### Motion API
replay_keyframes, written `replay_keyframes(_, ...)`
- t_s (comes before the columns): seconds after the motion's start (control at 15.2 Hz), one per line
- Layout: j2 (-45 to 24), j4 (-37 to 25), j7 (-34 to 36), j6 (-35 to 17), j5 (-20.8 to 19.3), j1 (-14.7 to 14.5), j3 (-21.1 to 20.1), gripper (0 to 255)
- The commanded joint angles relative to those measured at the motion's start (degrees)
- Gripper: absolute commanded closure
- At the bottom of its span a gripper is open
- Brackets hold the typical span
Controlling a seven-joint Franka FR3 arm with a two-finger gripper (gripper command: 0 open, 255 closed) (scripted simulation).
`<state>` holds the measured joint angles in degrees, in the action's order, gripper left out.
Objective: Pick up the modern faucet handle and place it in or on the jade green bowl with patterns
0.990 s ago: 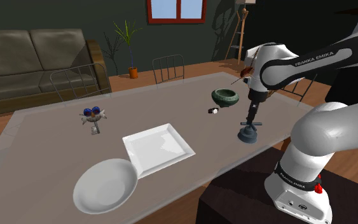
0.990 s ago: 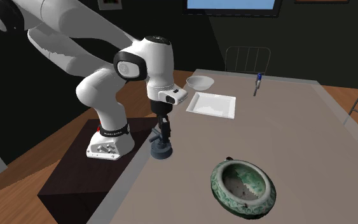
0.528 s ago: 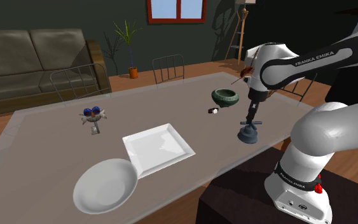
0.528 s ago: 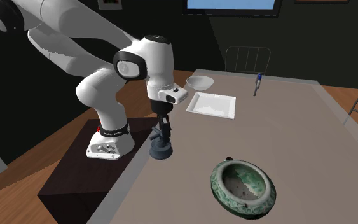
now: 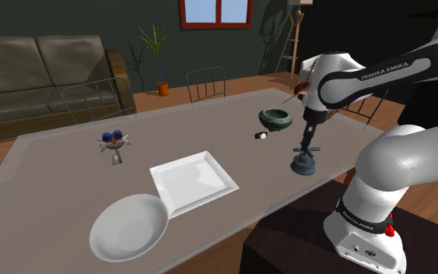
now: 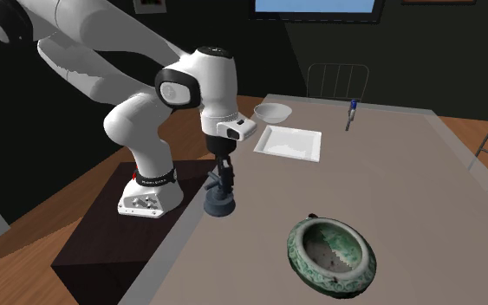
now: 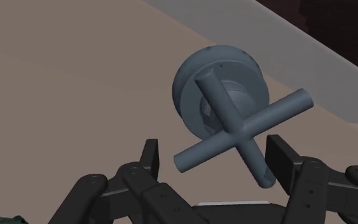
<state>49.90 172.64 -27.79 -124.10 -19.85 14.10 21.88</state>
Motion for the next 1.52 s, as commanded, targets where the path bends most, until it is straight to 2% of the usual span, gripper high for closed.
replay_keyframes(0.0,0.65,0.19,-0.13,1.41,0.15,0.08,-0.19,255)
replay_keyframes(0.4,3.98,-3.05,-0.37,7.88,2.02,-0.47,-1.87,255)
replay_keyframes(0.46,3.72,-2.54,-0.40,6.79,1.75,-0.33,-1.59,255)
replay_keyframes(0.53,3.72,-2.54,-0.40,6.79,1.74,-0.33,-1.59,0)
replay_keyframes(0.66,5.12,-5.54,-9.07,15.43,2.88,-0.94,2.89,0)
replay_keyframes(0.73,5.18,-6.57,-11.43,17.85,3.09,-1.15,4.14,0)
replay_keyframes(1.19,3.25,-1.96,-11.38,11.52,1.12,-0.35,5.95,0)
replay_keyframes(1.45,3.02,-1.60,-11.37,10.96,0.95,-0.29,6.11,0)
